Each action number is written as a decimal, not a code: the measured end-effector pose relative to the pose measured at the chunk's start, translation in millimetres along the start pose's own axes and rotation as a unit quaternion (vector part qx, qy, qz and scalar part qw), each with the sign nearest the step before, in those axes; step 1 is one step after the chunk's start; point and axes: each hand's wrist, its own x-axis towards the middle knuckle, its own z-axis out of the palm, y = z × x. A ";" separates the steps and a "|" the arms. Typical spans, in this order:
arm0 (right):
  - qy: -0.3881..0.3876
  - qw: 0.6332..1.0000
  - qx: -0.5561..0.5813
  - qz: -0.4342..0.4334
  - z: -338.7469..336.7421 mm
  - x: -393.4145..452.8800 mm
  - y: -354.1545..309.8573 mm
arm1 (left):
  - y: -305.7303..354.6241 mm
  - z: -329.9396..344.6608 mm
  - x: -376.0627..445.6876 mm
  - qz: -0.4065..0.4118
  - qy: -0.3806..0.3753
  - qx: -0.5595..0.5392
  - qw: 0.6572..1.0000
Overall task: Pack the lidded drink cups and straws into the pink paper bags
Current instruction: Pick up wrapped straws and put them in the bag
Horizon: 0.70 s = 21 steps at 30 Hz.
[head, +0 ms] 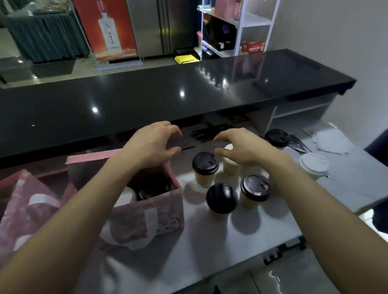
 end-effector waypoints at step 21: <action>0.000 0.979 0.020 0.205 8.6 -15.6 415.6 | 256.6 141.4 224.8 -0.065 -0.086 -0.003 0.994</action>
